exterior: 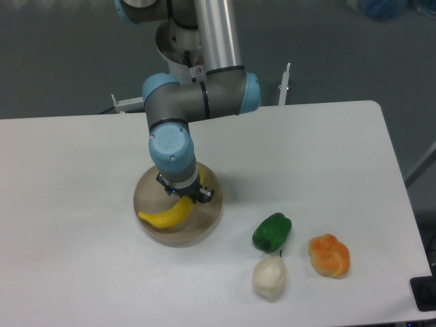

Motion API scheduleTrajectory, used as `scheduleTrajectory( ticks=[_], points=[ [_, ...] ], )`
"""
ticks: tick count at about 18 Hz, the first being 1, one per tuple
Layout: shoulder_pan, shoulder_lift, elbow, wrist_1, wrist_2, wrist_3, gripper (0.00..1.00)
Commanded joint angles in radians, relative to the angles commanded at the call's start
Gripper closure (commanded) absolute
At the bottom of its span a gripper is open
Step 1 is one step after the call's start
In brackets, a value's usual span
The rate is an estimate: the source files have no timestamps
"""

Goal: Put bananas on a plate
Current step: 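Open the gripper to release the banana onto the plate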

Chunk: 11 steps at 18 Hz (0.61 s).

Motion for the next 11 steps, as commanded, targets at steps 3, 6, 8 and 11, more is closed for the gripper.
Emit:
scheduleTrajectory(
  ticks=[3, 6, 8, 11],
  points=[
    [0.000, -0.002, -0.002, 0.000, 0.000, 0.008, 0.67],
    [0.000, -0.002, -0.002, 0.000, 0.000, 0.008, 0.67],
    [0.000, -0.002, -0.003, 0.000, 0.000, 0.006, 0.64],
    [0.000, -0.002, -0.003, 0.002, 0.002, 0.008, 0.48]
  ],
)
